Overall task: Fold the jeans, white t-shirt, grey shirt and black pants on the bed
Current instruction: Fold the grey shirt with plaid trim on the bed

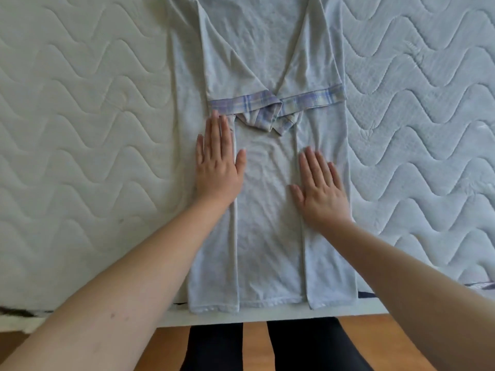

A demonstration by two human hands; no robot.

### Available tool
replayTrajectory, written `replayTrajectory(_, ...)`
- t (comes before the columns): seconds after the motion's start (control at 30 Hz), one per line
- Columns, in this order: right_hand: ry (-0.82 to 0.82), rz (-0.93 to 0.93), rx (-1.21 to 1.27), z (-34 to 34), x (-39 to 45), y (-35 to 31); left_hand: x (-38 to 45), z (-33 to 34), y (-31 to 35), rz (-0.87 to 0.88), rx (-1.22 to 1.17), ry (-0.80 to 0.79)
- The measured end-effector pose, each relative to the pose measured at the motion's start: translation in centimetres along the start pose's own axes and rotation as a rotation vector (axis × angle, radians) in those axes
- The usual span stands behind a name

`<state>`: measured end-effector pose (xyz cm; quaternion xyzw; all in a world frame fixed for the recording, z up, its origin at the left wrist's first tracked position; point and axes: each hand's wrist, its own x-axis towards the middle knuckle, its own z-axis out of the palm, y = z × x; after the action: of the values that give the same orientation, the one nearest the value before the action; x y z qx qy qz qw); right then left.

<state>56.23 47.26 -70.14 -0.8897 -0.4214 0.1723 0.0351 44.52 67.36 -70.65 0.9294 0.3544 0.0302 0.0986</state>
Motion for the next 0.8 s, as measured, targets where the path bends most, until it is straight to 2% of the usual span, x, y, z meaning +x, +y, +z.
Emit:
replayTrajectory(0.1, 0.007, 0.091, 0.052, 1.3, -2.1, -1.3, -6.0, 0.7, 1.0, -0.138, 0.028, -0.129)
replayTrajectory(0.3, -0.050, 0.123, 0.145, 2.8, -8.3, -3.9, -13.6, 0.9, 3.5, -0.203, 0.041, -0.200)
replayTrajectory(0.47, -0.103, 0.064, 0.130, 3.7, -15.2, -4.0, -19.5, 0.2, 4.6, -0.135, -0.011, -0.259)
replayTrajectory(0.57, -0.102, 0.047, 0.120, 4.9, -18.6, -4.1, -22.2, -0.1, 5.3, -0.098, -0.122, -0.299)
replayTrajectory(0.7, -0.061, 0.047, 0.145, 6.1, -21.0, -4.8, -24.2, -0.9, 5.4, -0.054, -0.356, -0.232)
replayTrajectory(0.8, 0.008, 0.057, 0.163, 5.5, -21.9, -4.9, -25.5, -2.3, 4.1, -0.054, -0.295, -0.194)
